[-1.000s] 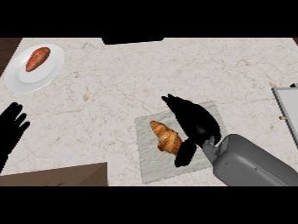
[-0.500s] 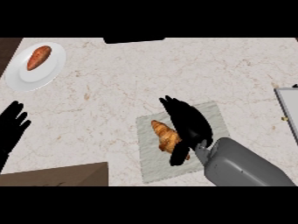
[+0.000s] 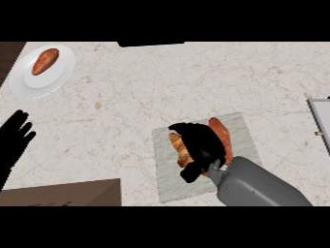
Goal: Pick the croissant from the placemat and place it in the tiered shelf
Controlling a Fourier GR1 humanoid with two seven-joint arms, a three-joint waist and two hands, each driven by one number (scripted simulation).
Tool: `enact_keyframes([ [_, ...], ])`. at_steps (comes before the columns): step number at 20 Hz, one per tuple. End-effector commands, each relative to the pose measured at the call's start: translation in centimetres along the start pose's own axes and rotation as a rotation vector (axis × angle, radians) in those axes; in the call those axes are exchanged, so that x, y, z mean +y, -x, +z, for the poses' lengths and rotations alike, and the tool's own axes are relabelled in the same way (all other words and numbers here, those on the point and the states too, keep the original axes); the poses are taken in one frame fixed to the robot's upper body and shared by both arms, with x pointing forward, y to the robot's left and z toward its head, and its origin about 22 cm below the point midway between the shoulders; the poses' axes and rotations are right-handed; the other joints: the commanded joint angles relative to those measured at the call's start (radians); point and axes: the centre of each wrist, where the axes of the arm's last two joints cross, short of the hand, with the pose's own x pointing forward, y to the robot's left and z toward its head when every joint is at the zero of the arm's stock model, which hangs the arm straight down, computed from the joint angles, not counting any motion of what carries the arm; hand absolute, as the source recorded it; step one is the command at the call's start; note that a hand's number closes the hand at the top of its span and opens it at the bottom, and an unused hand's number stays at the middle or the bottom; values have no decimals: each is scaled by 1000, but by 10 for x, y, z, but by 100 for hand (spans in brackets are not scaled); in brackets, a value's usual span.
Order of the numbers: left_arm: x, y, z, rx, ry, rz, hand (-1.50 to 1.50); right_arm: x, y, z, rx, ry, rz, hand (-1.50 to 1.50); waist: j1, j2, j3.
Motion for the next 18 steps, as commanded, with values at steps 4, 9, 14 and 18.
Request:
enact_keyframes([
  [4,-16,48,-18,164,25,88,0,14,-11,-4,-107,-102,93,150,7,18,-76],
  [9,-9,54,-19,175,-1,83,0,26,-15,0,-188,-68,30,150,-8,16,-76],
  [14,3,41,-4,170,-55,68,0,-36,55,-23,281,217,-272,150,-90,16,-74],
  [18,16,35,13,163,-118,87,0,-86,129,-24,726,454,-517,150,-152,19,-76],
])
